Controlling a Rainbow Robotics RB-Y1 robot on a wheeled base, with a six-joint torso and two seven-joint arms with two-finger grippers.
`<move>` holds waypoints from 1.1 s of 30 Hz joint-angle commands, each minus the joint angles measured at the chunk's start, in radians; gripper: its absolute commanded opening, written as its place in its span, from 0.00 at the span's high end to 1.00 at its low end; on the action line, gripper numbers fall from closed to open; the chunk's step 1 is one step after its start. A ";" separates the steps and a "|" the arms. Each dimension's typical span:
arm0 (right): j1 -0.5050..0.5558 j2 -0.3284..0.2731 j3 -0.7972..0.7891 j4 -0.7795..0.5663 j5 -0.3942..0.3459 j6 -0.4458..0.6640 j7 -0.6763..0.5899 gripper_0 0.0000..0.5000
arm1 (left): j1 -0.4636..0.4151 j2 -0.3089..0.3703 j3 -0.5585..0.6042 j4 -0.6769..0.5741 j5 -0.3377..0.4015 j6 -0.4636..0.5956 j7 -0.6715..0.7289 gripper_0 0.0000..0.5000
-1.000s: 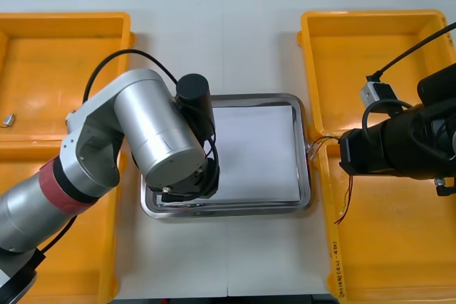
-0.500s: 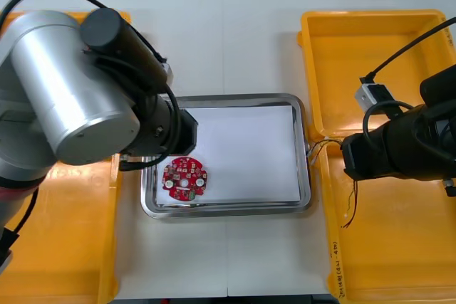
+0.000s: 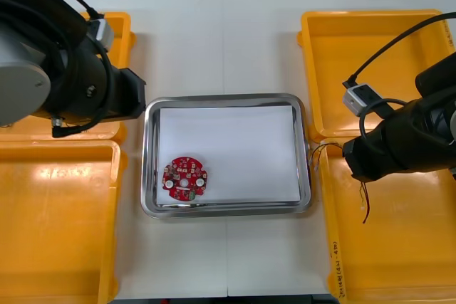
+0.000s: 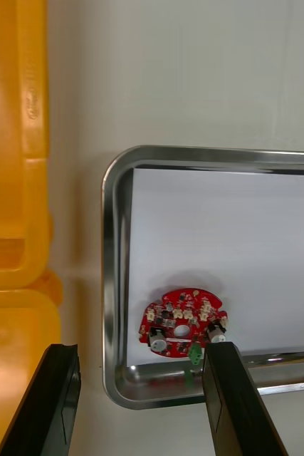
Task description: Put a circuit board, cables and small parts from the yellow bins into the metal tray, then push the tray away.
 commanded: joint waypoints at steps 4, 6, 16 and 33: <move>-0.114 -0.018 0.101 0.005 -0.014 0.004 0.061 1.00 | -0.076 0.116 0.075 0.073 0.080 0.007 -0.135 0.00; -0.137 -0.013 0.132 0.005 -0.014 0.004 0.064 1.00 | -0.091 0.139 0.075 0.107 0.103 0.007 -0.141 0.00; -0.203 0.046 0.265 0.005 0.045 0.004 0.177 1.00 | -0.128 0.217 0.125 0.307 0.145 -0.001 -0.284 0.00; -0.258 0.148 0.345 0.125 0.094 -0.009 0.455 1.00 | -0.128 0.308 0.133 0.534 0.183 -0.136 -0.543 0.00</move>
